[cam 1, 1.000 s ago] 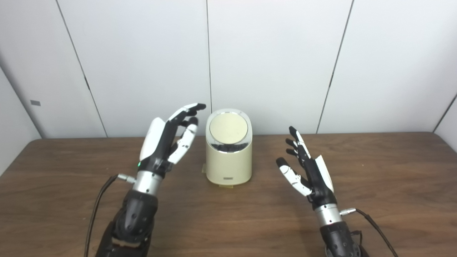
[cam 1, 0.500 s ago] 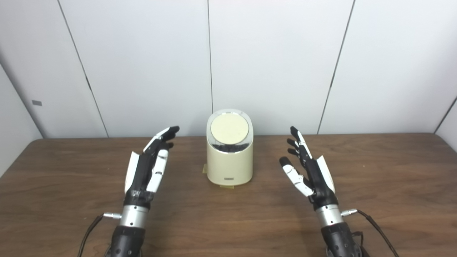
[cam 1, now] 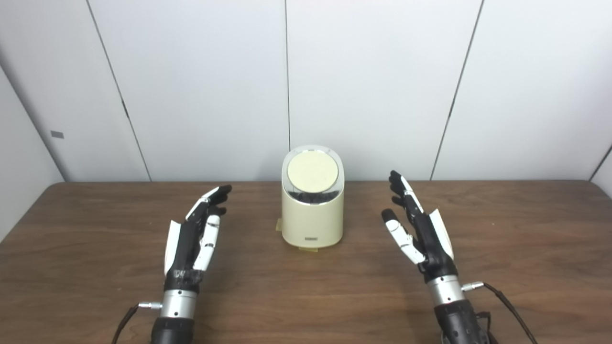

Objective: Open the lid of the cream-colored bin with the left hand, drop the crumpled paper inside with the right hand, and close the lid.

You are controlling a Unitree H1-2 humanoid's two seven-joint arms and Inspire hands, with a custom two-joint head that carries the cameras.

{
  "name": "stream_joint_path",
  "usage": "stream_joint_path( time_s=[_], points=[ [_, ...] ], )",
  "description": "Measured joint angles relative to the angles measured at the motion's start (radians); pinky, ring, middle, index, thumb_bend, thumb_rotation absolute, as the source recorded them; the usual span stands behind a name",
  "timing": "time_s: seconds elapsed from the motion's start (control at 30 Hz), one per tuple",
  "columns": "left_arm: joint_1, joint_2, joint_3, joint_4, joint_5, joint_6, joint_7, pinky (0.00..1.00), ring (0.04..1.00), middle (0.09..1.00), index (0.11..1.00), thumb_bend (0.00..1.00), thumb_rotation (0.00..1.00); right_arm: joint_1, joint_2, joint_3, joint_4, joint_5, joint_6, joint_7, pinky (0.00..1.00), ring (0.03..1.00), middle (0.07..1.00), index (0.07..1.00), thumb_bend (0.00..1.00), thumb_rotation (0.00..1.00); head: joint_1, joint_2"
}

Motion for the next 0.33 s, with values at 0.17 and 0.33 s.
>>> stream_joint_path(
  time_s=[0.17,0.33],
  points=[
    [0.0,-0.003,0.001,0.001,0.005,-0.01,0.013,0.73,0.814,0.824,0.815,0.16,0.88,0.0,0.002,-0.015,0.004,0.024,-0.006,0.0,0.78,0.849,0.848,0.836,0.19,0.77,0.006,0.005],
    [-0.006,-0.004,0.006,0.019,0.019,-0.01,0.049,0.69,0.787,0.809,0.798,0.15,0.66,-0.004,0.004,-0.018,0.012,0.014,-0.029,-0.071,0.62,0.717,0.739,0.728,0.24,0.55,0.012,0.009]
  ],
)
